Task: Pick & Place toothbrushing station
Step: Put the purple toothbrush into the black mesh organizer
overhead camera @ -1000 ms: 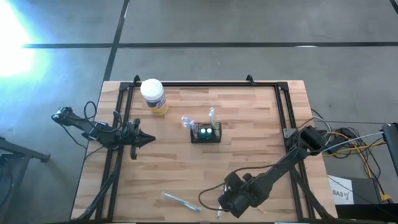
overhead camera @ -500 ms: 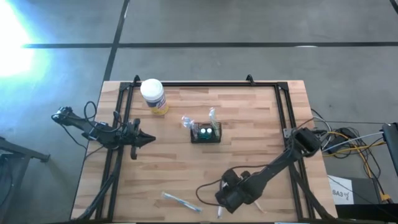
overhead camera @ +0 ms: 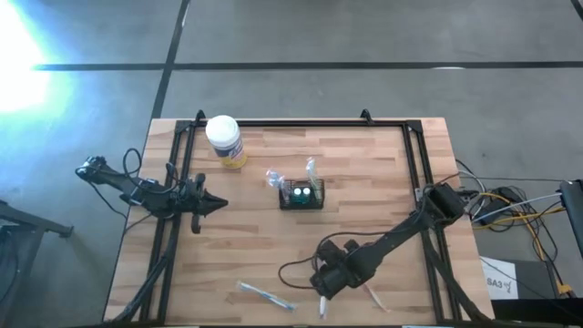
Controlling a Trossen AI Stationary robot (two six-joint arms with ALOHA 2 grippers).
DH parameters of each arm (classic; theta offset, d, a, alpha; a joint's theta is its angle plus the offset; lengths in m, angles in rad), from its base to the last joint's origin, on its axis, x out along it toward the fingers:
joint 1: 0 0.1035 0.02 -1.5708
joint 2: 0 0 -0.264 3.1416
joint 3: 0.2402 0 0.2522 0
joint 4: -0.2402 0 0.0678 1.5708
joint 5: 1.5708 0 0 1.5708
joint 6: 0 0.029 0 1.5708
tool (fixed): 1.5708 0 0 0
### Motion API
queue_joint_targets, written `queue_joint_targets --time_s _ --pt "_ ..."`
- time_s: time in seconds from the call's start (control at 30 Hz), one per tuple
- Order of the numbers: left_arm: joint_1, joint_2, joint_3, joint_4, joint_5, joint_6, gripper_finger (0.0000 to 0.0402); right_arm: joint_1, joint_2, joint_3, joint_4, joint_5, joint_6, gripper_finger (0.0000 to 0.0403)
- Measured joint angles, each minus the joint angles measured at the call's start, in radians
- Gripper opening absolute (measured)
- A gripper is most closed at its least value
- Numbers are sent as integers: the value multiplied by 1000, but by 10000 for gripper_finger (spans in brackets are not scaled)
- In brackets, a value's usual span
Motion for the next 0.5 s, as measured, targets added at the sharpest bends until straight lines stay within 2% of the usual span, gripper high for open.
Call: queue_joint_targets --time_s 0.3,0.5 --pt "0 0 0 0 0 -1 14 -3 48 3 59 -68 -42 113" --pt "0 0 0 0 0 -3 14 -2 53 4 56 -38 -102 64"
